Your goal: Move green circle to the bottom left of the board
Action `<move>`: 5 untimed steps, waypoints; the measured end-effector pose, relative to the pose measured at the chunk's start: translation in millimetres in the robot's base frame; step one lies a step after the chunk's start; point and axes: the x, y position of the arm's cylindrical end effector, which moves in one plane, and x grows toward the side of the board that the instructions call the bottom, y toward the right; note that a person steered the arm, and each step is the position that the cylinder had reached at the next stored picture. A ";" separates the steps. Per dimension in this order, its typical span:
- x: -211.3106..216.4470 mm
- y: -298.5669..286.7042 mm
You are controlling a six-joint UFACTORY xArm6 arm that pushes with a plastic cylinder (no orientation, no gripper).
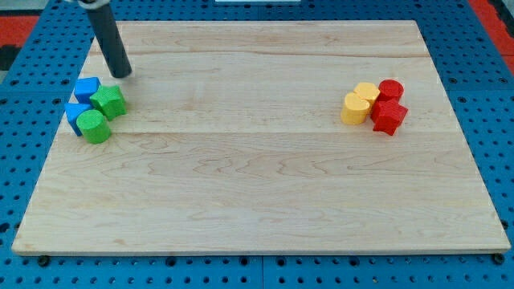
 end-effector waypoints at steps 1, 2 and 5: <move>5.2 -50.4; 36.8 -72.5; 29.0 -38.5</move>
